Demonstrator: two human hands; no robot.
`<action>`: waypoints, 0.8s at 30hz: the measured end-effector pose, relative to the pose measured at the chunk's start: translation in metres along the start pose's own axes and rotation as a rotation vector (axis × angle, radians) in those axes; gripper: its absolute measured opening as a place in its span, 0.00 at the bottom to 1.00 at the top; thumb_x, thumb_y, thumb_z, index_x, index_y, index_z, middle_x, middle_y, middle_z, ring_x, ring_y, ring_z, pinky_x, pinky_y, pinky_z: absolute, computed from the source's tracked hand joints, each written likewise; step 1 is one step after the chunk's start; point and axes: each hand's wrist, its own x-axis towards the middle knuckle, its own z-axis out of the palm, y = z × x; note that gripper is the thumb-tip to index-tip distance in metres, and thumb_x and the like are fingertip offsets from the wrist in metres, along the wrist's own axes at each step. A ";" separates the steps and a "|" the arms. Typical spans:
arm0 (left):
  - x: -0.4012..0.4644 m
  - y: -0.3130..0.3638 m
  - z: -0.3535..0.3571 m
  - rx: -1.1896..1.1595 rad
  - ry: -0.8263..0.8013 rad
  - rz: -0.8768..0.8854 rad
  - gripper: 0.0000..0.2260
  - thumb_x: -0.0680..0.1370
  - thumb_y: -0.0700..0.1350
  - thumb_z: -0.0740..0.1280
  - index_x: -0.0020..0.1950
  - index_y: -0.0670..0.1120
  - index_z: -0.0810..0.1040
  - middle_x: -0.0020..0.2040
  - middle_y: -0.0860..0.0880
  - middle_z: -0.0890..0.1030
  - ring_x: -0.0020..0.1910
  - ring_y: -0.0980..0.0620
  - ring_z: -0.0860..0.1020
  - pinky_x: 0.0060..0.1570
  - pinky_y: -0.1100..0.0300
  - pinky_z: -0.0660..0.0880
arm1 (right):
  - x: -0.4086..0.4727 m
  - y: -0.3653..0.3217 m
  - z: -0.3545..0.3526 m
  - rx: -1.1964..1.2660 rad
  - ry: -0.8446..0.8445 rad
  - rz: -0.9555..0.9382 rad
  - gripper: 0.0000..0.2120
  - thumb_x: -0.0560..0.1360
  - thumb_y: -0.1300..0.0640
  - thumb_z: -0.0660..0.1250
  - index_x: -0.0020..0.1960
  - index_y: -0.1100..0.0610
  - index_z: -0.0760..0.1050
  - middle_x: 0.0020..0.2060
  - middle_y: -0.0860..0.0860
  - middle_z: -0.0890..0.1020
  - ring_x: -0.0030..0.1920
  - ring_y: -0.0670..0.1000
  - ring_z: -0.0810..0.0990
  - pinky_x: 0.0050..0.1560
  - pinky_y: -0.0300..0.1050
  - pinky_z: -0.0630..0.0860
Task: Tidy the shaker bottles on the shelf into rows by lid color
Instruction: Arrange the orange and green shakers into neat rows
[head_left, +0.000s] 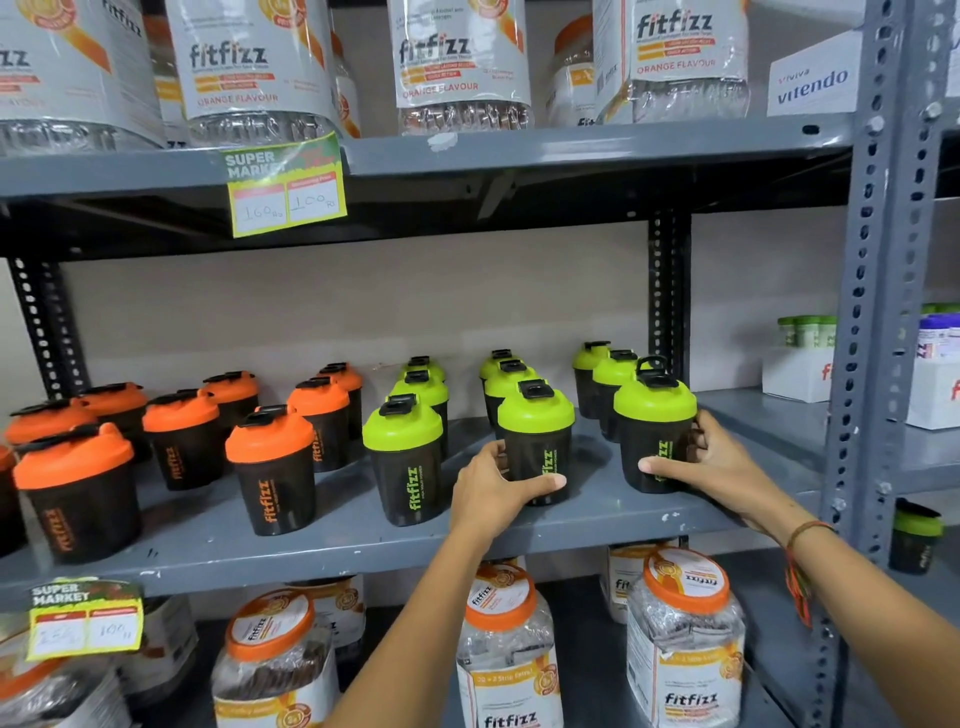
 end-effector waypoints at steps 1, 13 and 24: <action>0.000 0.000 0.000 0.005 -0.001 0.002 0.40 0.54 0.66 0.78 0.63 0.52 0.76 0.57 0.55 0.83 0.54 0.58 0.80 0.57 0.55 0.78 | 0.000 0.000 0.000 -0.015 0.004 -0.001 0.43 0.50 0.36 0.84 0.61 0.37 0.70 0.58 0.43 0.82 0.56 0.43 0.83 0.58 0.46 0.79; -0.009 0.000 -0.006 0.007 -0.002 0.046 0.48 0.54 0.67 0.78 0.70 0.50 0.70 0.65 0.51 0.79 0.62 0.54 0.77 0.62 0.52 0.75 | -0.004 -0.003 -0.001 -0.099 0.136 0.004 0.56 0.55 0.35 0.81 0.76 0.43 0.57 0.71 0.50 0.71 0.68 0.53 0.73 0.69 0.58 0.70; -0.072 -0.023 -0.099 -0.115 0.613 0.527 0.14 0.74 0.52 0.72 0.59 0.58 0.77 0.56 0.62 0.81 0.57 0.59 0.79 0.56 0.60 0.77 | -0.051 -0.093 0.124 -0.227 0.497 -0.706 0.22 0.73 0.51 0.70 0.66 0.55 0.74 0.61 0.47 0.72 0.63 0.50 0.74 0.63 0.48 0.73</action>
